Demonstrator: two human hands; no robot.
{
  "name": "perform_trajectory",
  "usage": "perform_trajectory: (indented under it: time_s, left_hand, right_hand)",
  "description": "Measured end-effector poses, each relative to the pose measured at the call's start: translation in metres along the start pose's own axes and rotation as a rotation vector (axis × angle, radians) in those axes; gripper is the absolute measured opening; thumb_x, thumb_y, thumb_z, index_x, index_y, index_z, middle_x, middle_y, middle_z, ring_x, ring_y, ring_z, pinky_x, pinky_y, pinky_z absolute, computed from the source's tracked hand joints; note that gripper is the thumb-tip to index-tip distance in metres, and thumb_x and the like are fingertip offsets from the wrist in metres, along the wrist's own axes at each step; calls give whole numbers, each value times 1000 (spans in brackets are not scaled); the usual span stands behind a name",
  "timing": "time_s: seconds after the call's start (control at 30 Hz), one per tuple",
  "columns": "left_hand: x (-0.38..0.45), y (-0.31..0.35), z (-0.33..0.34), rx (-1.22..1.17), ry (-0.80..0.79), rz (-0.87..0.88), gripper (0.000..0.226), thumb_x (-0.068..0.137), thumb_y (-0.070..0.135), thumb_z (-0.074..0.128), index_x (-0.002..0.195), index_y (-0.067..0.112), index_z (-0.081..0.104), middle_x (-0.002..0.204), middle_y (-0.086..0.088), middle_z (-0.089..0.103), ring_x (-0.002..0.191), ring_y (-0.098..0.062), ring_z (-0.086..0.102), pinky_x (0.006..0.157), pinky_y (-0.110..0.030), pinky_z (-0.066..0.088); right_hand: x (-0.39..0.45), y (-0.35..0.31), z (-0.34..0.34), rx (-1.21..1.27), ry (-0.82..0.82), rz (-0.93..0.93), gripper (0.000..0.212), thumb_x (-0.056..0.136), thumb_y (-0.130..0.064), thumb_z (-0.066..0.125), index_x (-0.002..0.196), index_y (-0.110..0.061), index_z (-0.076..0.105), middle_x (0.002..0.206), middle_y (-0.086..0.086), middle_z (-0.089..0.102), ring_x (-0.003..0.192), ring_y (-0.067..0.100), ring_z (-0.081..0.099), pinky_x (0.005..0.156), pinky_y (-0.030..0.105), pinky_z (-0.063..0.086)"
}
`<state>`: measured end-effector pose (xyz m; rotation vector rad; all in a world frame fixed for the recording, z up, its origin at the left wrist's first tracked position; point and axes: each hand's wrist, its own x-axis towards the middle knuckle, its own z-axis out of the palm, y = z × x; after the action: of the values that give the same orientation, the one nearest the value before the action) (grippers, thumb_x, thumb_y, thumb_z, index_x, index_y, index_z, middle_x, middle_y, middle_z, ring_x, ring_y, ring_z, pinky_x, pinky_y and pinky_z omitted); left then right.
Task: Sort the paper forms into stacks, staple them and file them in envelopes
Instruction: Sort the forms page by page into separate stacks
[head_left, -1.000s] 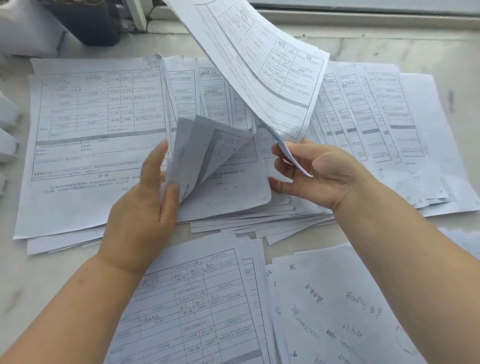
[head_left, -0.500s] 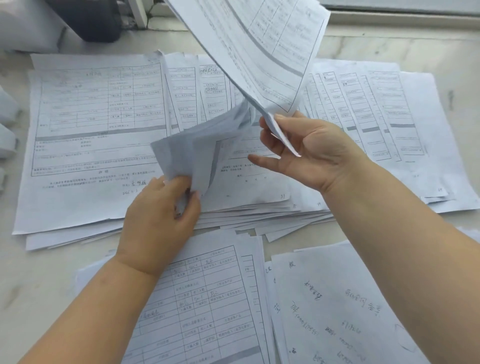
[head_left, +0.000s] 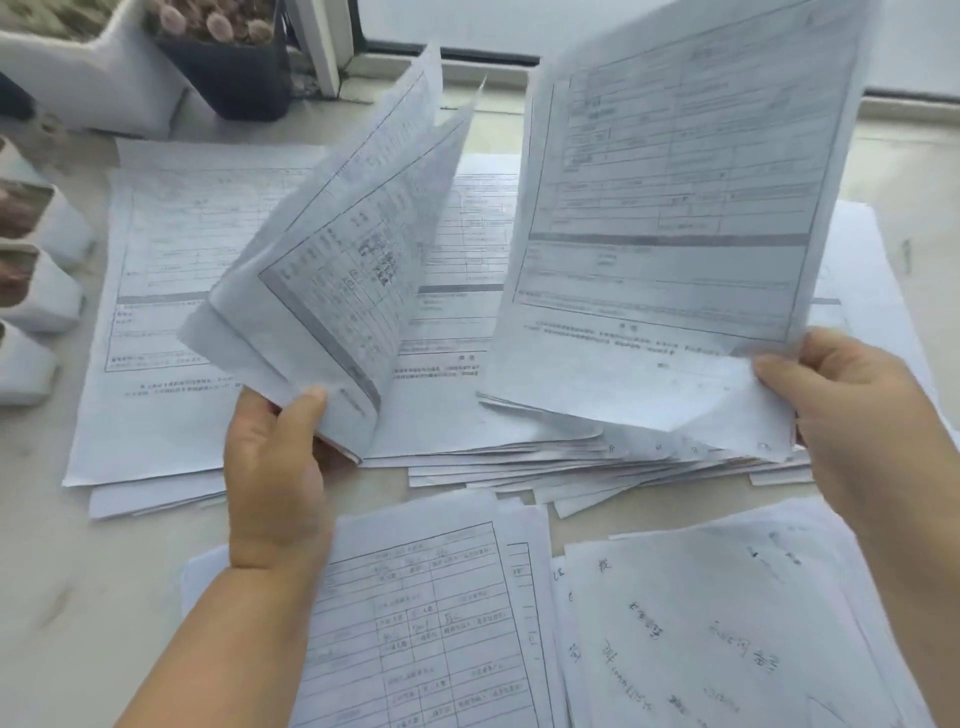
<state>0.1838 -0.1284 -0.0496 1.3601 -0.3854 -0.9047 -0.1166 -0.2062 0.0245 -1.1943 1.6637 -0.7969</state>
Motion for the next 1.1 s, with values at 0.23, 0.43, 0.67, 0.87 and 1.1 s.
perform_trajectory:
  time_s: [0.23,0.43,0.67,0.87,1.1]
  left_hand:
    - [0,-3,-8,-22,-40,-3,17,84,15,57,99,20,64,93,7,71,94,-13,64,88,-31,51]
    - [-4,2,-12,-106,29,99,20,92,12,49,108,21,58,106,4,67,105,-18,60,89,-35,48]
    - [-5,3,-23,-129,82,141,20,99,12,46,117,17,54,121,-6,62,116,-26,59,98,-44,48]
    - [-9,-1,-16,211,-13,333,11,93,24,56,96,35,56,81,23,59,79,2,53,79,-21,47]
    - [2,-28,-7,885,-541,559,17,84,30,58,77,18,67,70,3,52,68,-9,44,64,-21,38]
  right_hand:
    - [1,-14,43,-86,-214,80,31,93,2,51,91,-18,73,92,0,77,89,24,70,78,41,54]
    - [22,-19,87,-178,-276,100,34,91,1,50,81,-22,73,88,-4,76,79,17,69,72,37,56]
    - [27,-13,95,-344,-220,37,41,69,-24,47,96,2,62,106,29,62,67,23,49,63,37,42]
    - [24,-14,109,-233,-364,87,23,92,-3,52,93,-13,73,99,8,75,81,21,63,73,39,50]
    - [30,0,122,-218,-349,142,22,87,-17,59,109,-20,64,79,9,69,67,19,61,62,37,49]
